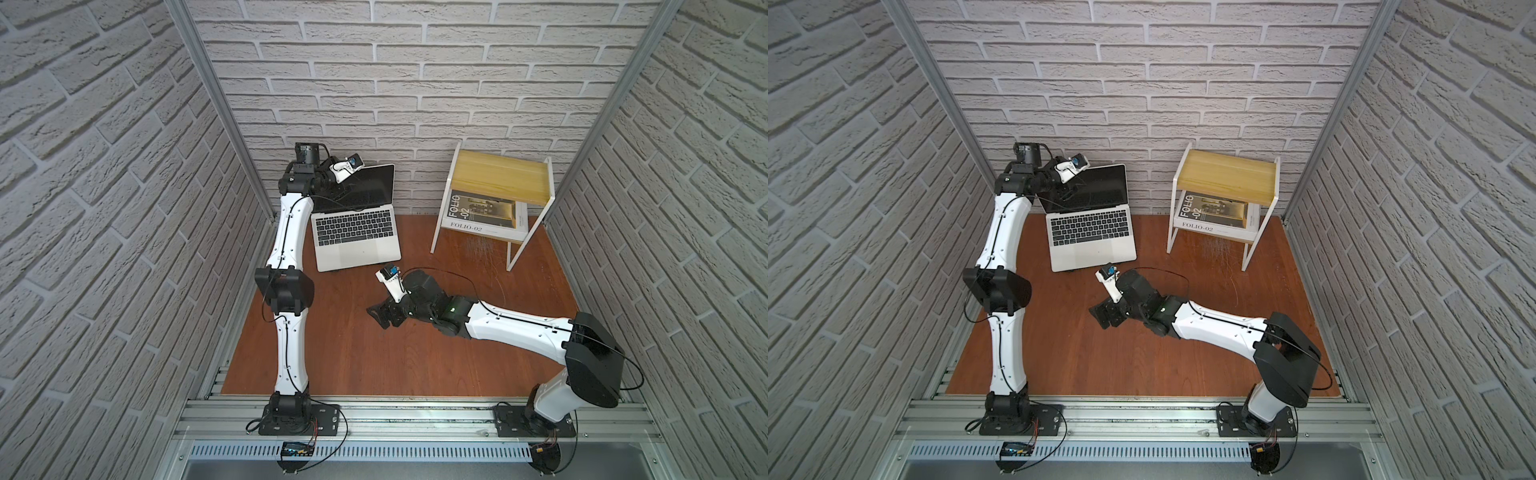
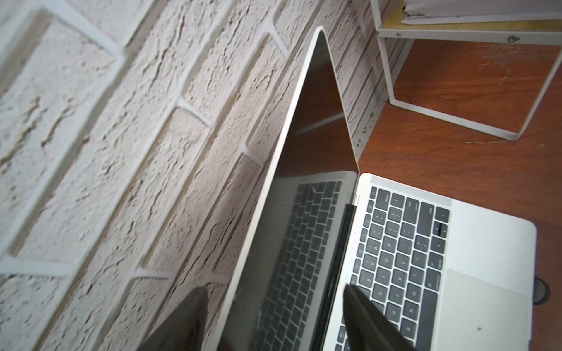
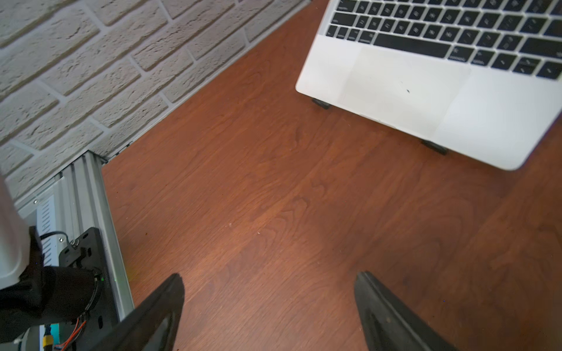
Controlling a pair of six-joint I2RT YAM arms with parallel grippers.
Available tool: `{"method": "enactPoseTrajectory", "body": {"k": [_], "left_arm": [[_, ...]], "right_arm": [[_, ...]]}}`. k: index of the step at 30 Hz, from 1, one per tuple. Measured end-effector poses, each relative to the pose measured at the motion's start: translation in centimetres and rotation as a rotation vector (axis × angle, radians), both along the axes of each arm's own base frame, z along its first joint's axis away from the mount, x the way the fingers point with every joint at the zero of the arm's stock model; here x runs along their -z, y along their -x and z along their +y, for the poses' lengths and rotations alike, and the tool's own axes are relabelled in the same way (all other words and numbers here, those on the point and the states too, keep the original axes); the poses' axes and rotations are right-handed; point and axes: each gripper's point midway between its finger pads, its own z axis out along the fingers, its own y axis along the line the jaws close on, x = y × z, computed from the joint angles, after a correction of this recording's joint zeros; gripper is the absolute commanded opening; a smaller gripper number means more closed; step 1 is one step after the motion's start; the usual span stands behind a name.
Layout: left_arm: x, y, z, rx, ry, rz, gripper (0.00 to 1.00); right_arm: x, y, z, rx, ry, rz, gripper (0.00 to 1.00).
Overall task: Close the laptop lid and set it aside
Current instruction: Close the lid of the laptop.
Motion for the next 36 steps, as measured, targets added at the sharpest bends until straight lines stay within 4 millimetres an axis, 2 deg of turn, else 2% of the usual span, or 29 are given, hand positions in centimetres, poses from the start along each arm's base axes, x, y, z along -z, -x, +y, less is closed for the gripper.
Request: {"method": "enactPoseTrajectory", "body": {"k": [4, 7, 9, 13, 16, 20, 24, 27, 32, 36], "left_arm": [[0.1, 0.7, -0.7, -0.002, -0.011, 0.017, 0.73], [0.1, 0.8, -1.2, -0.003, -0.008, 0.023, 0.74], [0.1, 0.9, -1.4, -0.006, -0.003, 0.027, 0.74], [0.1, 1.0, -1.6, -0.013, 0.01, 0.035, 0.74], [0.0, 1.1, -1.8, -0.02, 0.022, 0.043, 0.74], [-0.1, 1.3, -2.2, -0.023, 0.039, 0.056, 0.73], [-0.1, 1.9, -2.5, -0.023, 0.045, 0.071, 0.73], [-0.3, 2.4, -2.9, -0.026, 0.051, 0.081, 0.73], [-0.4, 3.5, -3.3, -0.031, 0.071, 0.105, 0.72], [-0.1, 4.4, -3.7, -0.033, 0.077, 0.126, 0.71]], "right_arm": [[0.4, -3.8, -3.3, 0.169, -0.032, 0.091, 0.89], [0.1, -5.9, -5.1, 0.256, -0.022, 0.13, 0.87], [-1.0, -6.9, -4.6, 0.272, -0.027, 0.134, 0.84], [-3.4, -9.6, -1.7, 0.266, -0.061, 0.112, 0.72], [-3.4, -12.0, 0.9, 0.265, -0.062, 0.107, 0.7], [0.2, -15.1, 3.6, 0.284, -0.018, 0.123, 0.66], [4.8, -16.8, 4.7, 0.309, 0.052, 0.154, 0.64], [6.9, -17.6, 5.1, 0.324, 0.085, 0.166, 0.63], [8.2, -18.5, 5.1, 0.346, 0.102, 0.165, 0.62], [8.3, -18.9, 4.7, 0.362, 0.105, 0.163, 0.61]]}}
